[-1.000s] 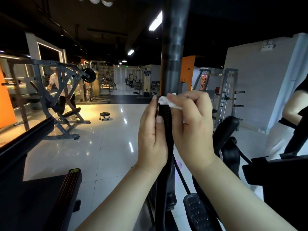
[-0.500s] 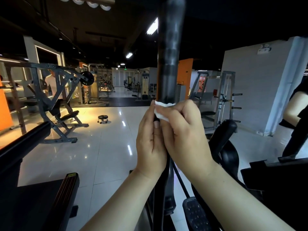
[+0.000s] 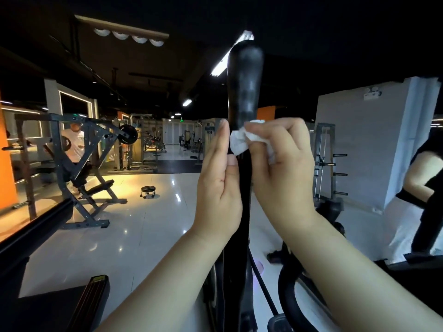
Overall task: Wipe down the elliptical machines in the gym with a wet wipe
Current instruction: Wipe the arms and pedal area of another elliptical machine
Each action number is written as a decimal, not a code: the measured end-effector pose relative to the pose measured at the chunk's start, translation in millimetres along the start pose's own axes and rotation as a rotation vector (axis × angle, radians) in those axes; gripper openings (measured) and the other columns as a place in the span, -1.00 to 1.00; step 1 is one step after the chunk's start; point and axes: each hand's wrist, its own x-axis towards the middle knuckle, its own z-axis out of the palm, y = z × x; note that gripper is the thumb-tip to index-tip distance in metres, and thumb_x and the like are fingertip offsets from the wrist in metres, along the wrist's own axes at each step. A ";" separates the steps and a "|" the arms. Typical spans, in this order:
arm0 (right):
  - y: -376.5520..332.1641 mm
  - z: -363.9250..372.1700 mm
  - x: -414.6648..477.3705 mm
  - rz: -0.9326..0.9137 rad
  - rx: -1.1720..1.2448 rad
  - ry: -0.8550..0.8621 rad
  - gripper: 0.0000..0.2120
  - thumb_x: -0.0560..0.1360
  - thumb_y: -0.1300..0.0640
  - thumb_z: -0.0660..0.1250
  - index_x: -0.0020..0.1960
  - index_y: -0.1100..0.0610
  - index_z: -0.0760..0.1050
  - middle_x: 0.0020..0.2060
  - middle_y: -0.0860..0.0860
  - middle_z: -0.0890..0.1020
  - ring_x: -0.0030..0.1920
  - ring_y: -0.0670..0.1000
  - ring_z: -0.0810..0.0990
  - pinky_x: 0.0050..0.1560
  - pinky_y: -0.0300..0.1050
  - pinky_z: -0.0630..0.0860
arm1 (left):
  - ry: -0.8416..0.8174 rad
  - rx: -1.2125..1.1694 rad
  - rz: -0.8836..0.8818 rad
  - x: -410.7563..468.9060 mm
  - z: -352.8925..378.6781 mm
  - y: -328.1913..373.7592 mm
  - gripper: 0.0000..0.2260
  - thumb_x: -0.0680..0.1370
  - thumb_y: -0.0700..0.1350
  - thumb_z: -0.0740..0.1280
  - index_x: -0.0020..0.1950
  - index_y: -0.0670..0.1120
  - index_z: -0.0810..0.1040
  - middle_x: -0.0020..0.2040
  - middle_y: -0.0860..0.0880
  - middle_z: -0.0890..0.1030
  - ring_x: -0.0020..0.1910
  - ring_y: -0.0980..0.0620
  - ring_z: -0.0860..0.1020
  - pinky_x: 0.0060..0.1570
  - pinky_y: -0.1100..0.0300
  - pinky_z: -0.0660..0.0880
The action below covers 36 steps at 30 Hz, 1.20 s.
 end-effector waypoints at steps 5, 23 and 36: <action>3.7 2.5 -8.1 -0.194 0.002 -0.116 -0.75 0.65 0.25 0.26 0.22 0.35 0.60 0.05 0.21 0.56 0.06 0.17 0.57 0.04 0.00 0.54 | 0.002 -0.026 -0.003 9.8 3.0 -0.9 -0.55 0.72 -0.13 0.10 0.56 0.20 0.12 0.60 -0.04 0.29 0.59 0.08 0.24 0.56 -0.06 0.24; 11.2 -4.5 87.4 -0.368 -0.116 -0.036 -0.74 0.57 0.30 0.22 0.16 0.34 0.62 0.02 0.23 0.60 0.03 0.18 0.57 0.02 0.05 0.54 | 0.033 0.140 0.111 39.5 11.1 14.1 -0.58 0.73 -0.16 0.08 0.58 0.07 0.11 0.52 0.27 0.14 0.49 0.51 0.05 0.41 0.56 0.03; -34.5 -17.4 186.0 0.206 -0.071 -0.752 -0.80 0.65 0.13 0.27 0.07 -0.07 0.64 0.02 -0.08 0.66 0.05 -0.10 0.63 0.05 -0.18 0.59 | 0.048 0.172 0.134 41.1 11.9 13.6 -0.57 0.73 -0.12 0.09 0.57 0.13 0.09 0.52 0.26 0.17 0.51 0.45 0.09 0.42 0.54 0.06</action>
